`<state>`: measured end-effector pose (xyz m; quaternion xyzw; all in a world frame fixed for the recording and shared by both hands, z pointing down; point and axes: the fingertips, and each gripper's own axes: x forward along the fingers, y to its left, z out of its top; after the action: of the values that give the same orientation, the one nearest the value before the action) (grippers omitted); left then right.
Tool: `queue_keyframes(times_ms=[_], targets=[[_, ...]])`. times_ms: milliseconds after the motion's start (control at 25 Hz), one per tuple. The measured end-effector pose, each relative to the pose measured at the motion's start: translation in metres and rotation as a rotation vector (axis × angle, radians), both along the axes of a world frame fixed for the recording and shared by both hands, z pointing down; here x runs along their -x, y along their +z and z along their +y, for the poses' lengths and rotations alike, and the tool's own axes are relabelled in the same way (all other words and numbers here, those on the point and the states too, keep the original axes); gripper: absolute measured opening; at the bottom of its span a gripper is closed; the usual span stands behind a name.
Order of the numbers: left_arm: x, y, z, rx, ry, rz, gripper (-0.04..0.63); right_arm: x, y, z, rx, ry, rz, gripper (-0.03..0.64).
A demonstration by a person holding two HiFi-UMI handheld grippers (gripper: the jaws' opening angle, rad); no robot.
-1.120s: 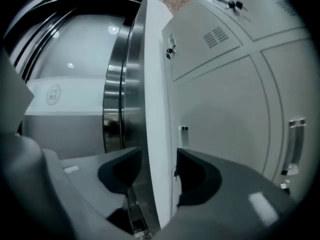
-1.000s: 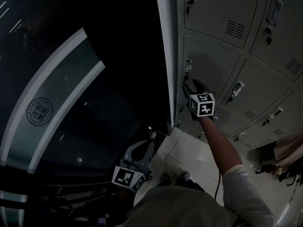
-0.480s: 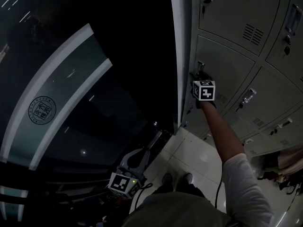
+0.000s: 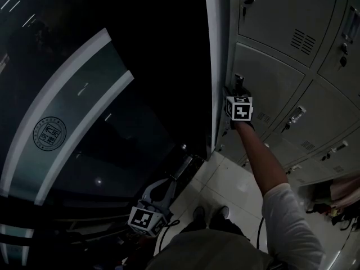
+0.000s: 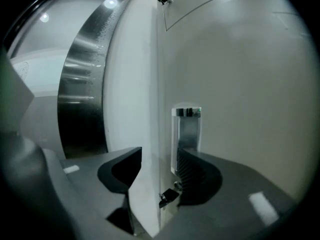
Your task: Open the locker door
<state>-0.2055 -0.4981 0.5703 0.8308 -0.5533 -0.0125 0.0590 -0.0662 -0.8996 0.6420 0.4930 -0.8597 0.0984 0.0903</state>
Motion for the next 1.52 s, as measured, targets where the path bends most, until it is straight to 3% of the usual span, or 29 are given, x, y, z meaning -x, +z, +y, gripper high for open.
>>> queue_keyframes(times_ms=[120,360,480,720,840,1240,1520], targets=[[0.002,-0.001,-0.004,-0.052,0.006,0.015,0.075,0.004,-0.001,0.022,-0.026,-0.016,0.005,0.181],[-0.008,-0.023,-0.011,-0.077,0.046,0.005,0.077,0.002,-0.016,0.106,-0.098,-0.005,-0.017,0.161],[-0.013,-0.031,-0.012,-0.079,0.066,0.0,0.08,-0.016,-0.024,0.154,-0.138,0.026,-0.042,0.118],[-0.037,-0.047,-0.018,-0.087,0.13,0.007,0.08,-0.071,-0.036,0.231,-0.197,0.045,-0.052,0.118],[-0.057,-0.055,-0.021,-0.096,0.183,0.006,0.081,-0.1,-0.041,0.26,-0.21,0.079,-0.059,0.086],[-0.116,-0.074,-0.028,-0.129,0.327,-0.009,0.083,-0.189,-0.047,0.3,-0.189,0.227,-0.052,0.084],[-0.136,-0.074,-0.033,-0.114,0.328,0.006,0.083,-0.224,-0.045,0.306,-0.199,0.256,-0.058,0.04]])
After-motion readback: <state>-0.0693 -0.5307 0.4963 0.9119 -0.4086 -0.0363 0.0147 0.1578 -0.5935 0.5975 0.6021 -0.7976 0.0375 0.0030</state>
